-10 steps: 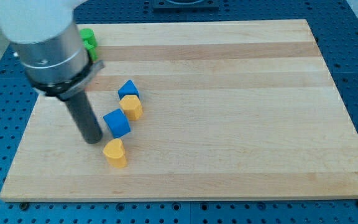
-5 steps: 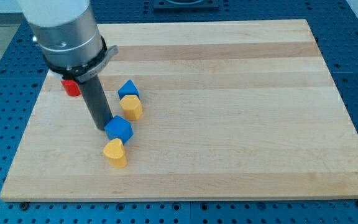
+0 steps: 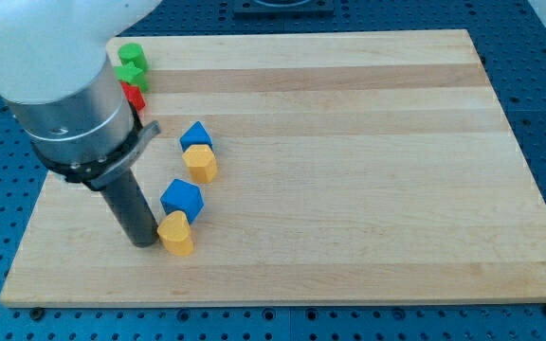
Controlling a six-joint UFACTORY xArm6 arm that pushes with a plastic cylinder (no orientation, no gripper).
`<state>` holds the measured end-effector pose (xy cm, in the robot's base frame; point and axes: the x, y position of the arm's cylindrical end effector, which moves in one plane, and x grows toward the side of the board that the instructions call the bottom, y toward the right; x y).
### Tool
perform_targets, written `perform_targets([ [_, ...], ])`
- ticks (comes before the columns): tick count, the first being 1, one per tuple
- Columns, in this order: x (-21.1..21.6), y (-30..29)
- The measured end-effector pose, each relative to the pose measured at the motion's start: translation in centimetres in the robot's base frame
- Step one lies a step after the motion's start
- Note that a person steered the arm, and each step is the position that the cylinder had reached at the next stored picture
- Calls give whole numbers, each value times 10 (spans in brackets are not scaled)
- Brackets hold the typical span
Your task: Move the blue cube bottom left to the yellow hexagon
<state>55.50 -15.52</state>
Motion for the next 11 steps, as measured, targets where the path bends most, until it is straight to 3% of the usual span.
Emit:
perform_targets([
  [11,-23,21],
])
